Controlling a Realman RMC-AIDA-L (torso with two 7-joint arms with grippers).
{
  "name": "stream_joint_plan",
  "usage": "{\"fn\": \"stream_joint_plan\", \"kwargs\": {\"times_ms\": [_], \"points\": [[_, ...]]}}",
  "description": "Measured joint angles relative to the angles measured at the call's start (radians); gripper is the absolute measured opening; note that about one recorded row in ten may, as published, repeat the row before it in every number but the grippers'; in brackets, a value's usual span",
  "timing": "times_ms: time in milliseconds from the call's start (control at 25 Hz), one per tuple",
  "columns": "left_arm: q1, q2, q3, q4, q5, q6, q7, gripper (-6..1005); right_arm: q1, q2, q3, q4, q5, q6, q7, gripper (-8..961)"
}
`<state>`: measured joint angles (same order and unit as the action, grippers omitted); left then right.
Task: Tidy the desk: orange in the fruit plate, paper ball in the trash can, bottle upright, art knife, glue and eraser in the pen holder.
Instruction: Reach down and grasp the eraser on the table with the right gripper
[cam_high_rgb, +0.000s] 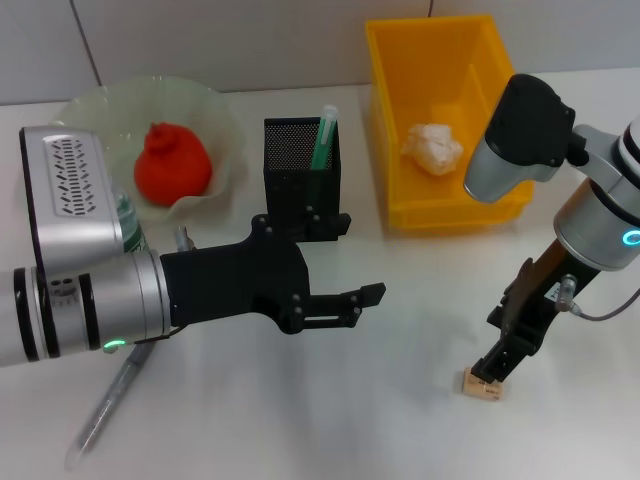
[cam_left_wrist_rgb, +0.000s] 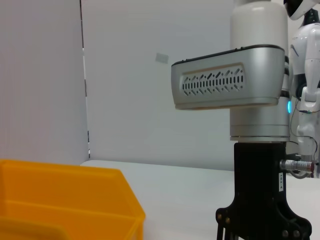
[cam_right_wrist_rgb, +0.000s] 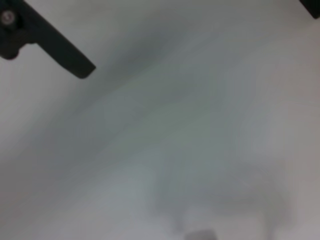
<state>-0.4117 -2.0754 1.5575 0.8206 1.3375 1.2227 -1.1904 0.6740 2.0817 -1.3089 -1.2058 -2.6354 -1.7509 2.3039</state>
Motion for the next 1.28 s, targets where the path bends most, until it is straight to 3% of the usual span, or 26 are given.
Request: {"fn": "stream_joint_plan", "kwargs": {"times_ms": [840,1280], "points": [[-0.016,0.0,0.004,-0.025,0.002,-0.009,0.011,845,0.025,0.003,-0.144,0.046,0.006,0.06,0.068,759],[-0.023,-0.001,0.004,-0.04,0.002,-0.009,0.028,846,0.025,0.005,-0.171,0.053,0.008,0.069,0.089,758]]}}
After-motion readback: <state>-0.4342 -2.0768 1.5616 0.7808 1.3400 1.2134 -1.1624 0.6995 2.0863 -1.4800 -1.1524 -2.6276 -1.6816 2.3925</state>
